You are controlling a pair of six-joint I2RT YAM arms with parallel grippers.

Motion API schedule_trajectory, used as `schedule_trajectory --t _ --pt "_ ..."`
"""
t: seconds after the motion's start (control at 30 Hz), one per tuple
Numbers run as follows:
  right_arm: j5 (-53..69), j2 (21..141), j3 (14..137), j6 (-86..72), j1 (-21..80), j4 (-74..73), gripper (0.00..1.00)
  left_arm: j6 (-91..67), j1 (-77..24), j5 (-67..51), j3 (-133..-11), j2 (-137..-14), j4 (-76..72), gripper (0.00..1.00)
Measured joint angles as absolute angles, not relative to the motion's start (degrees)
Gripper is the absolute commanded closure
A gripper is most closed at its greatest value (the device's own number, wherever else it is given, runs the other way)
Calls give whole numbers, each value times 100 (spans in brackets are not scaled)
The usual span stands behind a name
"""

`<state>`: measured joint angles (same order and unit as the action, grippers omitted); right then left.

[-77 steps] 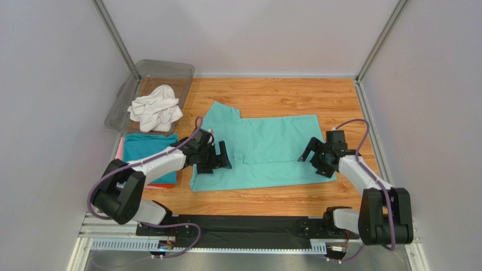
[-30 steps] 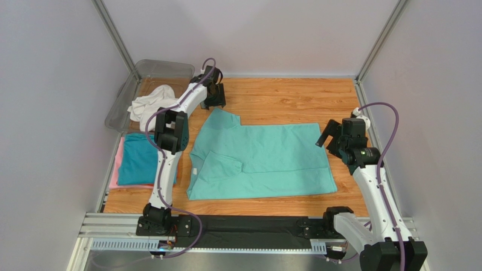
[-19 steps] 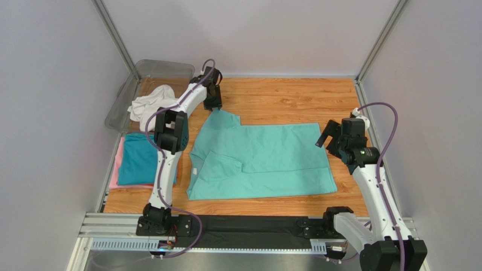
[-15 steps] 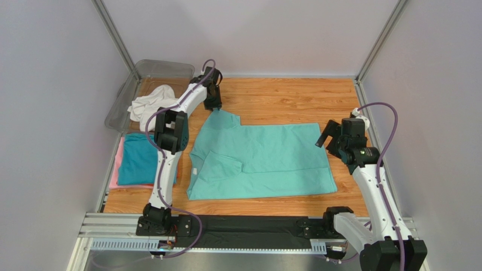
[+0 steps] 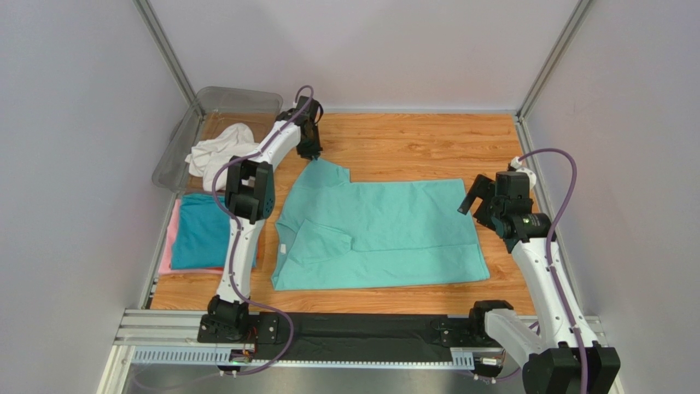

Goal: Fold and stack the t-shirts
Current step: Fold the tshirt

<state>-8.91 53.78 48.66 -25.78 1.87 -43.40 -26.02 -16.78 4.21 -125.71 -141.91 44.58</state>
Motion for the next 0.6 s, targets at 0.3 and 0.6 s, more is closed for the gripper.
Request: schedule_trajectory --t 0.3,0.6 --pt "-899 5680 4880 -2587 187 -4228 1 -2447 -1678 217 -12538 -14204 4340 100" --pt "-1245 7806 5977 -2842 185 -4045 11 -2298 -1708 25 -10857 -12982 3686 100"
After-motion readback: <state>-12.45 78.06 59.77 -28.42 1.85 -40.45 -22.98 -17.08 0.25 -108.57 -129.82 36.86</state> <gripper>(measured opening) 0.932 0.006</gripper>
